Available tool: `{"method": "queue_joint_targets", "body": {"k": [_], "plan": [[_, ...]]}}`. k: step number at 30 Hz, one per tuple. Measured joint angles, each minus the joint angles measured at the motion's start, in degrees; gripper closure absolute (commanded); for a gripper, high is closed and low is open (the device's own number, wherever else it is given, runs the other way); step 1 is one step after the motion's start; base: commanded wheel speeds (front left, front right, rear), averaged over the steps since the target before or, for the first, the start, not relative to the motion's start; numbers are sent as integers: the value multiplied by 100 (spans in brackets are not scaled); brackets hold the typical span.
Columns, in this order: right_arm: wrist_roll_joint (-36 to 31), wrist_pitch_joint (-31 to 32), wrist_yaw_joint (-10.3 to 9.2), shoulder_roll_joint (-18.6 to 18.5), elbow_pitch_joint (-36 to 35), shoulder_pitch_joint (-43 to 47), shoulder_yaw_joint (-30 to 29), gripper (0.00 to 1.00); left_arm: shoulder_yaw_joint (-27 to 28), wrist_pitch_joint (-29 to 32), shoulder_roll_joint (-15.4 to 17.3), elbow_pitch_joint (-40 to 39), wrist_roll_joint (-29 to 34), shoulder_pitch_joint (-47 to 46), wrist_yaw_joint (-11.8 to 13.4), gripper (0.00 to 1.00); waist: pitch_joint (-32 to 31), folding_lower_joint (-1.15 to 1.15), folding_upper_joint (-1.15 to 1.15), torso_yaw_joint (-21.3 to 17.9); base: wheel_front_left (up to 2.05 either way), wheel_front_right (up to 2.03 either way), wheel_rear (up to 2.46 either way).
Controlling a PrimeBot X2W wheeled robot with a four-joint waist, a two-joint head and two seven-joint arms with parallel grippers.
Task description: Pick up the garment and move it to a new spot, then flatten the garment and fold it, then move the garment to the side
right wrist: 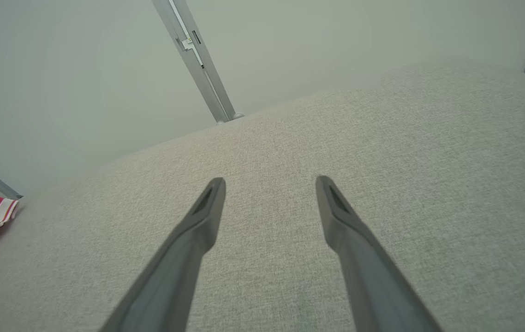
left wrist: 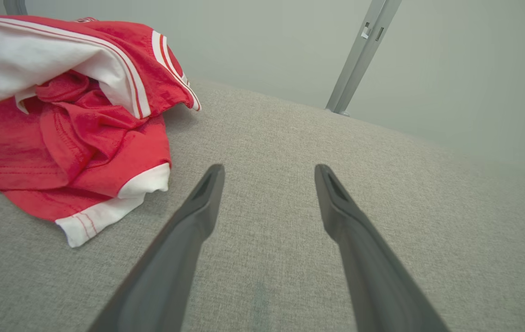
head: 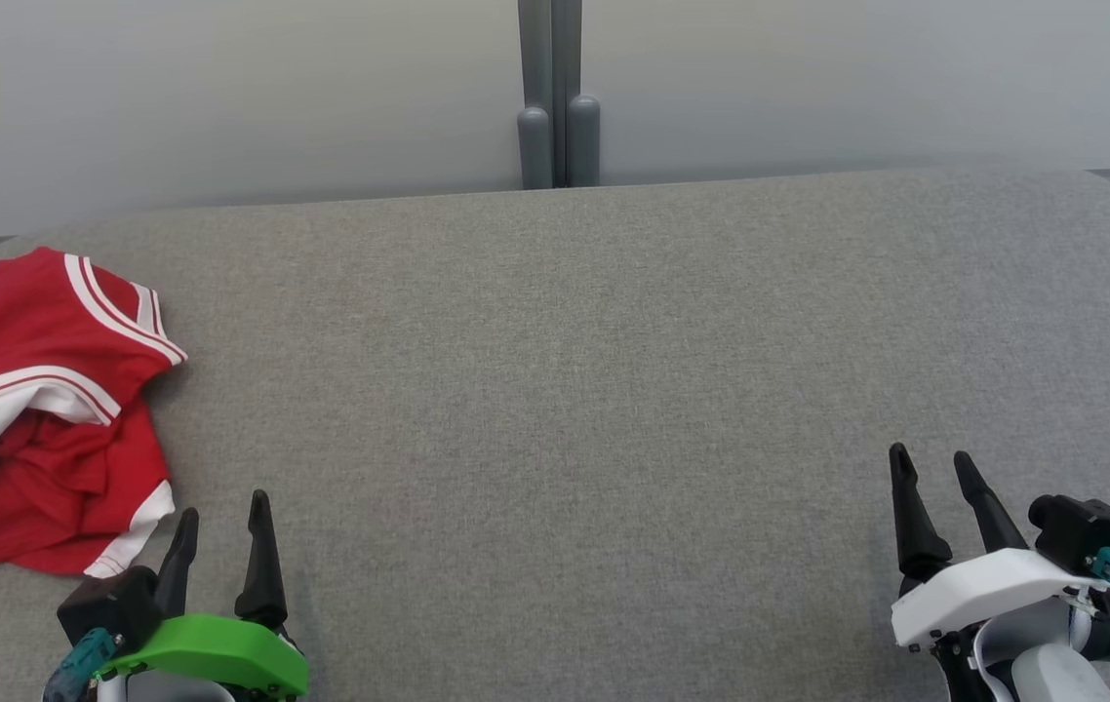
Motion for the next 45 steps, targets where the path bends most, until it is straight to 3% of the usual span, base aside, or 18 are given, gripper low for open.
{"method": "queue_joint_targets", "body": {"k": [25, 45], "plan": [[-1303, -316, 0, -8, -190, 34, 37, 0, 148, -277, 3, -118, 1109, 34, 172, 0, -12, 0, 0, -5, 0, 0, 0], [-2059, -514, 1, -2, -190, 41, -254, 0, 186, -453, -5, -66, 1858, 62, 155, 0, 61, 0, 0, -7, 0, 0, 0]]}}
